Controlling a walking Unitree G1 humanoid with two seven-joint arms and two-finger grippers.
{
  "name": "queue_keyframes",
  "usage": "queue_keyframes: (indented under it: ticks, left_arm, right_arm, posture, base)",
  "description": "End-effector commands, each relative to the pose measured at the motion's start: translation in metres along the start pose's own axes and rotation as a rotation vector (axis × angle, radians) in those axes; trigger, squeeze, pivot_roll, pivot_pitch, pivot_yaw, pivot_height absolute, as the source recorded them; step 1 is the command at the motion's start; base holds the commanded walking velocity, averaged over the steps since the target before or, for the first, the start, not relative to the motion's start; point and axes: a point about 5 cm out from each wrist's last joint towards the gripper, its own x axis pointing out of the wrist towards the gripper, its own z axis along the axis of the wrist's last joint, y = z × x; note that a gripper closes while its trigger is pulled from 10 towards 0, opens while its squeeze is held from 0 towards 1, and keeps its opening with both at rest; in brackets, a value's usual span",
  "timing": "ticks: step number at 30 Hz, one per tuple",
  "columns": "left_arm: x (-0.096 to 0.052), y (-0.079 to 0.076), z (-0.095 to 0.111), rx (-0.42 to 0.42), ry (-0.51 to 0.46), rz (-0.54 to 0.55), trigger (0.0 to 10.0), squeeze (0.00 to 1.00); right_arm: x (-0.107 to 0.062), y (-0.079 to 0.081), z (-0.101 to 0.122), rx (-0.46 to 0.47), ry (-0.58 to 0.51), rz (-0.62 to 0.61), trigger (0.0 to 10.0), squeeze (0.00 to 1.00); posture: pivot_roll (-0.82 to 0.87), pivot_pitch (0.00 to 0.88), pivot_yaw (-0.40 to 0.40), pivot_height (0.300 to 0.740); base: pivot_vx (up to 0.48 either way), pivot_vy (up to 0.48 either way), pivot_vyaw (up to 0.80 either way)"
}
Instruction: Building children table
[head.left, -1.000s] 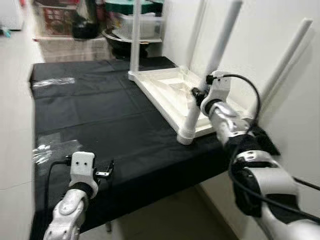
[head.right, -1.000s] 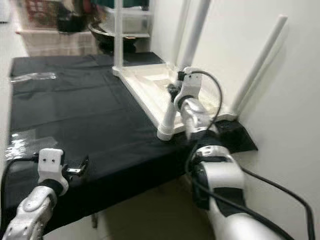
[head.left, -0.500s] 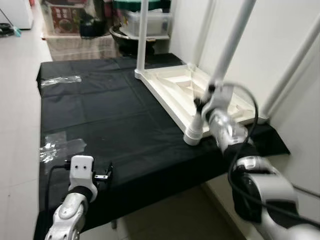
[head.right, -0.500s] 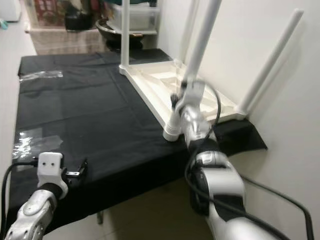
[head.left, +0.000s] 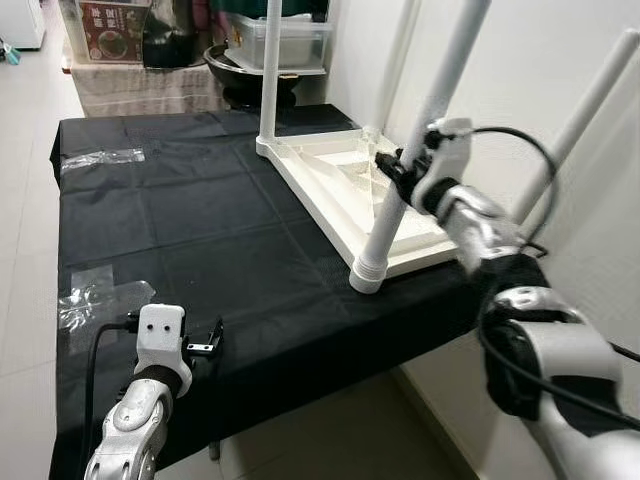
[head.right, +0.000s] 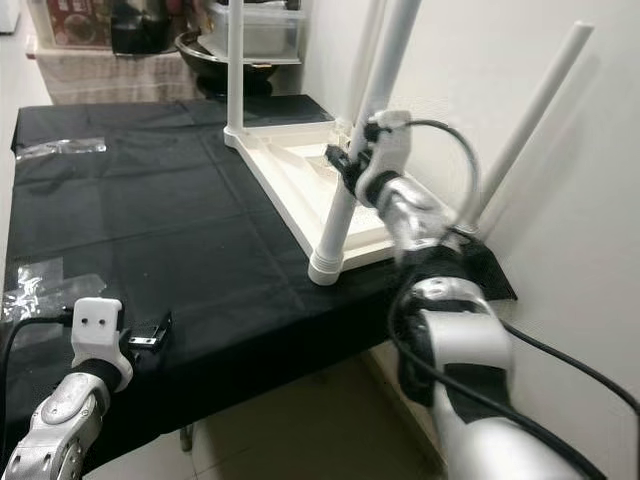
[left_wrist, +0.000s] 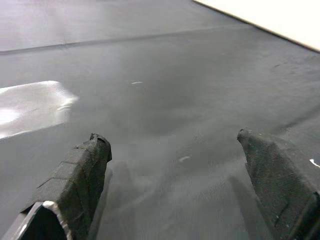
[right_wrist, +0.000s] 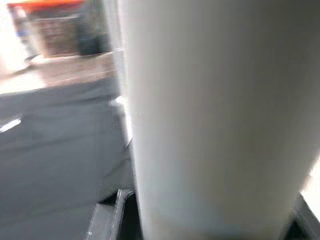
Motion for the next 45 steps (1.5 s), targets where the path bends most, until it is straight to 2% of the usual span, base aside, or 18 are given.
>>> queue_keyframes:
  ticks: [1, 2, 3, 4, 5, 9, 10, 13, 14, 24, 25, 27, 28, 34, 37, 43, 44, 45]
  left_arm:
    - [-0.002, 0.000, -0.004, -0.002, 0.019, -0.005, 10.0, 0.00]
    - [-0.002, 0.000, -0.004, -0.002, 0.019, -0.005, 10.0, 0.00]
    - [-0.002, -0.001, -0.004, -0.001, 0.020, -0.010, 10.0, 0.00]
    - [-0.002, -0.001, -0.004, -0.001, 0.020, -0.010, 10.0, 0.00]
    - [-0.001, -0.002, -0.003, -0.001, 0.020, -0.014, 10.0, 0.00]
    - [-0.001, -0.001, -0.001, 0.003, 0.017, -0.018, 10.0, 0.00]
    - [-0.001, 0.000, -0.002, 0.003, 0.017, -0.017, 10.0, 0.00]
    - [-0.001, 0.000, -0.002, 0.005, 0.019, -0.017, 10.0, 0.00]
    - [-0.001, 0.000, -0.002, 0.005, 0.019, -0.017, 10.0, 0.00]
    - [-0.001, -0.004, -0.002, -0.002, 0.011, -0.032, 10.0, 0.00]
    - [0.000, -0.004, -0.002, -0.002, 0.009, -0.035, 10.0, 0.00]
    - [0.001, -0.005, -0.001, -0.001, 0.007, -0.037, 10.0, 0.00]
    - [0.001, -0.005, -0.001, -0.001, 0.005, -0.038, 10.0, 0.00]
    - [0.001, -0.004, 0.000, 0.001, 0.003, -0.039, 10.0, 0.00]
    - [0.002, -0.003, 0.000, 0.005, 0.004, -0.042, 10.0, 0.00]
    - [0.002, -0.004, 0.001, 0.008, 0.004, -0.047, 10.0, 0.00]
    - [0.002, -0.004, 0.001, 0.008, 0.004, -0.048, 10.0, 0.00]
    - [0.002, -0.004, 0.001, 0.008, 0.004, -0.048, 10.0, 0.00]
  right_arm:
    - [-0.011, -0.026, -0.064, 0.041, 0.258, -0.240, 0.0, 0.00]
    - [-0.011, -0.026, -0.064, 0.041, 0.258, -0.240, 0.0, 0.00]
    - [-0.013, -0.014, -0.072, 0.092, 0.278, -0.273, 2.9, 0.00]
    - [-0.013, -0.014, -0.072, 0.092, 0.278, -0.273, 2.9, 0.00]
    - [-0.013, 0.004, -0.075, 0.146, 0.276, -0.269, 10.0, 0.00]
    - [-0.009, 0.031, -0.047, 0.178, 0.103, -0.136, 10.0, 0.00]
    - [-0.008, 0.027, -0.040, 0.183, 0.072, -0.111, 10.0, 1.00]
    - [-0.004, 0.019, -0.028, 0.199, 0.055, -0.090, 10.0, 1.00]
    - [-0.004, 0.019, -0.028, 0.200, 0.055, -0.095, 10.0, 0.00]
    - [-0.006, 0.003, 0.020, 0.030, -0.042, 0.418, 10.0, 0.00]
    - [-0.008, 0.004, 0.012, -0.019, -0.019, 0.500, 3.5, 0.00]
    - [-0.010, 0.005, 0.006, -0.054, 0.002, 0.563, 3.5, 0.00]
    - [-0.009, 0.006, -0.003, -0.061, 0.041, 0.553, 0.0, 0.00]
    - [-0.003, -0.003, -0.028, -0.105, 0.143, 0.202, 0.0, 0.00]
    - [-0.010, -0.038, -0.045, -0.010, 0.176, -0.375, 0.0, 0.00]
    - [-0.013, -0.022, -0.059, 0.076, 0.202, -0.438, 0.0, 0.00]
    - [-0.012, -0.013, -0.059, 0.074, 0.205, -0.414, 10.0, 0.00]
    - [-0.012, -0.013, -0.059, 0.074, 0.205, -0.414, 10.0, 0.00]
  posture:
    - [0.08, 0.000, -0.127, 0.740]
    - [0.08, 0.000, -0.127, 0.740]
    - [0.08, 0.000, -0.125, 0.740]
    - [0.08, 0.000, -0.125, 0.740]
    - [0.08, 0.000, -0.123, 0.740]
    - [0.08, 0.000, -0.120, 0.740]
    - [0.07, 0.000, -0.120, 0.740]
    - [0.07, 0.000, -0.120, 0.740]
    - [0.07, 0.000, -0.120, 0.740]
    - [0.07, 0.000, -0.124, 0.740]
    - [0.08, 0.000, -0.128, 0.740]
    - [0.08, 0.000, -0.128, 0.740]
    - [0.08, 0.000, -0.127, 0.740]
    - [0.08, 0.000, -0.123, 0.740]
    - [0.08, 0.000, -0.115, 0.740]
    - [0.08, 0.000, -0.115, 0.740]
    - [0.08, 0.000, -0.111, 0.740]
    - [0.08, 0.000, -0.111, 0.740]
  base:
    - [0.000, 0.000, 0.00]
    - [0.000, 0.000, 0.00]
    - [0.000, 0.000, 0.00]
    - [0.000, 0.000, 0.00]
    - [0.000, 0.000, 0.00]
    - [0.000, 0.000, 0.00]
    - [0.000, 0.000, 0.00]
    - [0.000, 0.000, 0.00]
    - [0.000, 0.000, 0.00]
    - [0.000, 0.000, 0.00]
    - [0.000, 0.000, 0.00]
    - [0.000, 0.000, 0.00]
    - [0.000, 0.000, 0.00]
    - [0.000, 0.000, 0.00]
    - [0.000, 0.000, 0.00]
    - [0.000, 0.000, 0.00]
    - [0.000, 0.000, 0.00]
    - [0.000, 0.000, 0.00]
